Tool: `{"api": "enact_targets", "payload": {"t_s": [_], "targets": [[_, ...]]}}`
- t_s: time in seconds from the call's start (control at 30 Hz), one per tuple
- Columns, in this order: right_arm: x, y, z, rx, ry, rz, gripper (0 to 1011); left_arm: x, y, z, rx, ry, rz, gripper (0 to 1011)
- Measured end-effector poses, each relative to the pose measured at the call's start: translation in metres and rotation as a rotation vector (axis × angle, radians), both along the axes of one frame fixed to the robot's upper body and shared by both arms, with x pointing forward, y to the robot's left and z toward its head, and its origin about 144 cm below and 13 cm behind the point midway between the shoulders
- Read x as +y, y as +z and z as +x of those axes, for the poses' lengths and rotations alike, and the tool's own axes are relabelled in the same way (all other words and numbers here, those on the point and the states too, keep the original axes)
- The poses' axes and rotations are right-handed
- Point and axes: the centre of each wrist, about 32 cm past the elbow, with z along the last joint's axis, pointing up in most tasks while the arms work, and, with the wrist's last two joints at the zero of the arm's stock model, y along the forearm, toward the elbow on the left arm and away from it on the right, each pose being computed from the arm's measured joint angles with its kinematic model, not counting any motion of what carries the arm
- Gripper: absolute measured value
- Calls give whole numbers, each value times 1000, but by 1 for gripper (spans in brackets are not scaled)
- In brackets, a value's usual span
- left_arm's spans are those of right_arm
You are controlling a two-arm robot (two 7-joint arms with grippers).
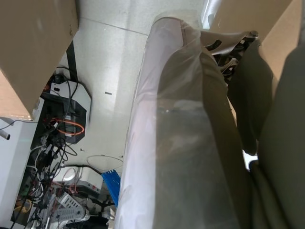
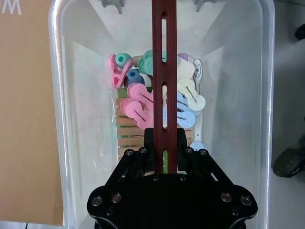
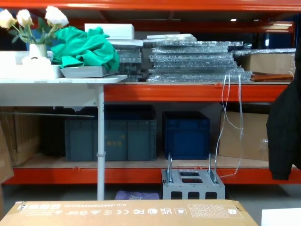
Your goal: Use one hand to grasp the basket and place it at the designated location.
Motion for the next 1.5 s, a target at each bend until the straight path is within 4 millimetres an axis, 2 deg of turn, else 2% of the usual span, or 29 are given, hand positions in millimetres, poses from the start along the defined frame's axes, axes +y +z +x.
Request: {"api": "enact_targets", "payload": {"t_s": [0.47,1.5], "targets": [[-5,-10,0,30,-61,69,239,0,0,0,0,0,0,0],[16,-41,10,70,-60,6,238,0,0,0,0,0,0,0]]}}
